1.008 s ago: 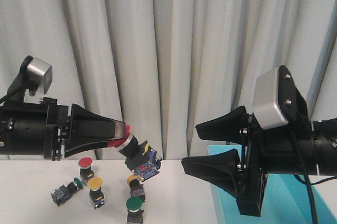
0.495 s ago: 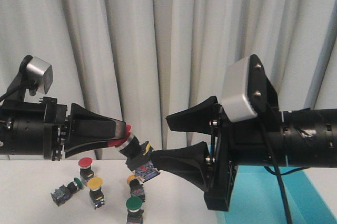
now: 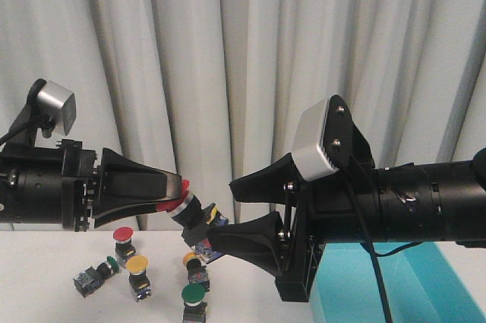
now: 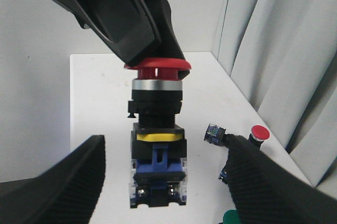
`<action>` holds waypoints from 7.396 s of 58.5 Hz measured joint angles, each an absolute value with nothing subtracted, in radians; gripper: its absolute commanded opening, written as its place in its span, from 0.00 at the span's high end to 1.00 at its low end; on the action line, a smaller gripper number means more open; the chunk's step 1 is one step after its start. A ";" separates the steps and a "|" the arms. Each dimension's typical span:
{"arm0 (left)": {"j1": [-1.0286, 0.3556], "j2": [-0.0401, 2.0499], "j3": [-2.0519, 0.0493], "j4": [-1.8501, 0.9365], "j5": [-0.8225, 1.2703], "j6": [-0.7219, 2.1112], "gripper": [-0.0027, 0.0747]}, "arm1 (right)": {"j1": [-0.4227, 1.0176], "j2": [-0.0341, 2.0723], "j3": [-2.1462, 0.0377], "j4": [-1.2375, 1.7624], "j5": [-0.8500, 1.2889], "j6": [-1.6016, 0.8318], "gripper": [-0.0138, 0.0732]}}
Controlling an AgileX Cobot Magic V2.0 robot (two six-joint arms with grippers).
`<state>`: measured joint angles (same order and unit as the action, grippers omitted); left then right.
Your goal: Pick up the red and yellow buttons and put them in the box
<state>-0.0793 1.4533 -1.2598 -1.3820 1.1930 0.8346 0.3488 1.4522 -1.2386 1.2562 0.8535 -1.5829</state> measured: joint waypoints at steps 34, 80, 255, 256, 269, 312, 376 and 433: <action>-0.079 1.453 -1.260 -1.385 1.201 0.835 0.97 | 0.351 1.501 -1.239 1.281 0.896 -1.583 0.30; -0.079 1.451 -1.260 -1.403 1.217 0.837 0.97 | 0.420 1.522 -1.267 1.270 0.853 -1.586 0.85; -0.081 1.450 -1.260 -1.179 1.050 0.835 0.49 | -0.016 1.925 -1.335 0.673 0.352 -0.751 0.29; -0.081 1.450 -1.260 -1.176 1.045 0.835 0.49 | -0.017 1.905 -1.335 0.673 0.355 -0.748 0.29; -0.081 1.450 -1.260 -0.924 0.913 0.736 0.48 | -0.021 1.652 -1.335 0.673 0.495 -0.668 0.31; -0.081 1.547 -1.260 -0.454 0.722 0.421 0.32 | -0.021 0.776 -1.008 0.733 0.845 -0.662 0.31; -0.089 2.158 -1.799 -0.277 0.836 0.223 0.34 | -0.021 0.706 -0.747 0.717 0.830 -0.664 0.31; -0.122 2.203 -1.799 -0.277 0.737 0.220 0.34 | -0.021 0.706 -0.747 0.717 0.827 -0.664 0.31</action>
